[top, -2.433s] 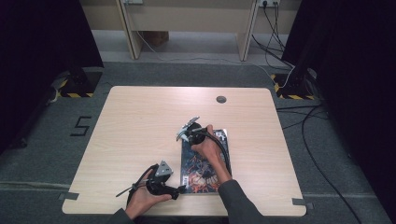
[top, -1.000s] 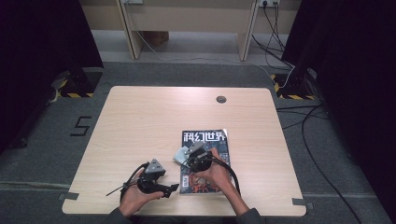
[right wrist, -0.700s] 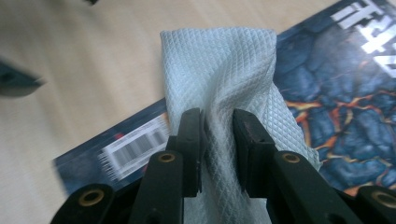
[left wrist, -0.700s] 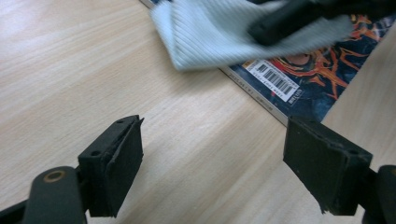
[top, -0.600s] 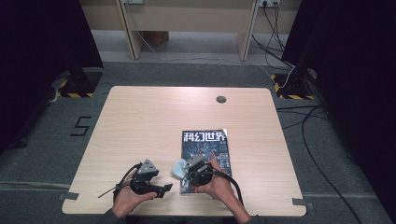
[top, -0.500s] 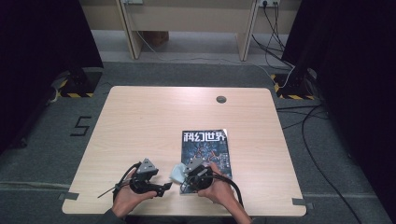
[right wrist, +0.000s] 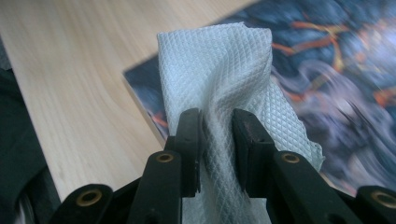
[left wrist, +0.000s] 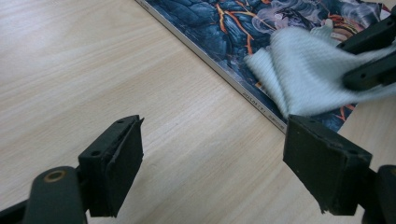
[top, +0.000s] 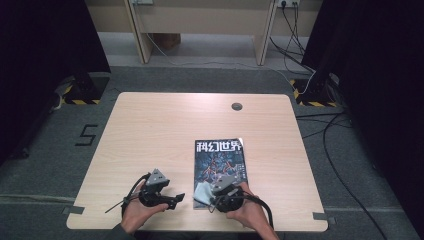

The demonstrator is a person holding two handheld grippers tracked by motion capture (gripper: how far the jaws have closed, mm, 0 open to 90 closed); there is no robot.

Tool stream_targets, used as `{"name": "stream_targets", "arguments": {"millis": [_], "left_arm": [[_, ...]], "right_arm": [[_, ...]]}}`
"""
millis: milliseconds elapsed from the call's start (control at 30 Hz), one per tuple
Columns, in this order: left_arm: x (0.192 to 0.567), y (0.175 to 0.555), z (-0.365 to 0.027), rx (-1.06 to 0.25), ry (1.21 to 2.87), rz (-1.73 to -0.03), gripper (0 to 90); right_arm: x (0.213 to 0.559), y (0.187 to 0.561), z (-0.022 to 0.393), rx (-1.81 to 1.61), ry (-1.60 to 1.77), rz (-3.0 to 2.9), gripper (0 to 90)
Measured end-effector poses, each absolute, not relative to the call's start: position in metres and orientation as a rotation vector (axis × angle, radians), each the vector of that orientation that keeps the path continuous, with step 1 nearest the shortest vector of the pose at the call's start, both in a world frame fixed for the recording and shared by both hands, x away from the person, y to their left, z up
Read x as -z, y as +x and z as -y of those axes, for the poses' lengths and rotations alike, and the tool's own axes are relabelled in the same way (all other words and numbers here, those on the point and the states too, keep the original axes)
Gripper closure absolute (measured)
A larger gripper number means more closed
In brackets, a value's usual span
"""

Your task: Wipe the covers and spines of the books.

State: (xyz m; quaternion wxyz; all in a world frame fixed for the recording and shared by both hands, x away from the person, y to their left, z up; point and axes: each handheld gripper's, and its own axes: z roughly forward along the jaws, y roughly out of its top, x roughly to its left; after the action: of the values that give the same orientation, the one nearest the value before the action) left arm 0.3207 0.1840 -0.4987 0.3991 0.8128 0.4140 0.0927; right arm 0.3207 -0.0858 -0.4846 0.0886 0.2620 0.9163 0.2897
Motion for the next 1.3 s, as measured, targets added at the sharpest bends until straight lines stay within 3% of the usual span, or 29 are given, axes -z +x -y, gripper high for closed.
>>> {"name": "stream_targets", "arguments": {"millis": [100,300,367,600,1300], "left_arm": [[0.500,0.318,-0.171,-0.167,2.038,-1.037,18.7],[0.510,0.315,-0.137,-0.252,2.169,-0.945,18.8],[0.511,0.314,-0.133,-0.270,2.175,-0.944,15.0],[0.511,0.313,-0.133,-0.289,2.179,-0.925,15.3],[0.513,0.325,-0.140,-0.245,2.172,-0.937,14.0]], "right_arm": [[0.484,0.320,0.103,-0.857,0.833,-2.703,73.0],[0.484,0.311,0.123,-0.861,0.894,-2.680,72.9],[0.483,0.309,0.127,-0.850,0.904,-2.674,72.9],[0.481,0.313,0.151,-0.806,0.983,-2.631,73.2],[0.477,0.400,0.152,-0.677,1.118,-2.565,73.8]]}}
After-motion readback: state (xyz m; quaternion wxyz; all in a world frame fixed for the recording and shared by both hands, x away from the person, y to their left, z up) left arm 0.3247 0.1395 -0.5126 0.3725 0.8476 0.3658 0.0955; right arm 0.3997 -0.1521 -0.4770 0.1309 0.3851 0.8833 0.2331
